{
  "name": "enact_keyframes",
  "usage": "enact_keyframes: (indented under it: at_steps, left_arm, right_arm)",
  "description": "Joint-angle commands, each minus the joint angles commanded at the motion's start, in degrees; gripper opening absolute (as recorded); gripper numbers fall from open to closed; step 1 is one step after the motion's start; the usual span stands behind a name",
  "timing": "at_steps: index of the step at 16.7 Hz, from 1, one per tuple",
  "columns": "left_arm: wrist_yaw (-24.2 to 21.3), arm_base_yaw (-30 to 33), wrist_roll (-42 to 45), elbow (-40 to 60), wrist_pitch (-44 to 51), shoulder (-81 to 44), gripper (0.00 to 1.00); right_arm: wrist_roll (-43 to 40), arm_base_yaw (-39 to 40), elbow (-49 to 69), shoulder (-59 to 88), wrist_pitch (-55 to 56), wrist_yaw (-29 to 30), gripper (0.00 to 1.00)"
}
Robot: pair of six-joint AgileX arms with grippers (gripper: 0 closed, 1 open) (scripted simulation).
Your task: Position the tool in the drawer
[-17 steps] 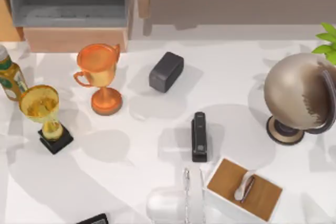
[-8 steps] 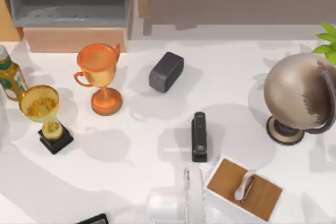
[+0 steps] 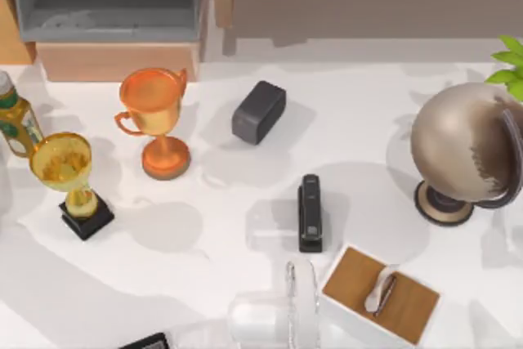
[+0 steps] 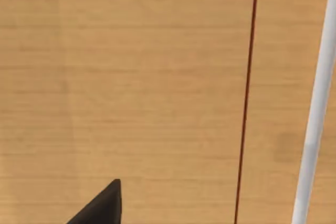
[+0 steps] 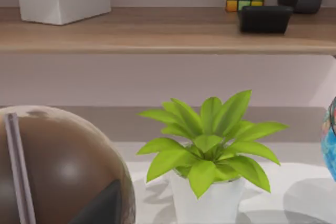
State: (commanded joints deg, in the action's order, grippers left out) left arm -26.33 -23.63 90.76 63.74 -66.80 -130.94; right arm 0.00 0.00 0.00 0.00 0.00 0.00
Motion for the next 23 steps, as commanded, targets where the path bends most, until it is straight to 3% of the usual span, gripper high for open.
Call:
enact_keyframes:
  at_steps: [9, 22, 23]
  left_arm:
    - [1.1, 1.1, 0.0, 5.8, 2.9, -2.8, 1.0]
    - [1.1, 1.1, 0.0, 5.8, 2.9, -2.8, 0.02]
    - [1.1, 1.1, 0.0, 5.8, 2.9, -2.8, 0.0]
  right_arm:
    - [0.0, 0.0, 0.0, 0.0, 0.0, 0.0, 1.0]
    - [0.0, 0.0, 0.0, 0.0, 0.0, 0.0, 1.0]
    - [0.0, 0.0, 0.0, 0.0, 0.0, 0.0, 1.0]
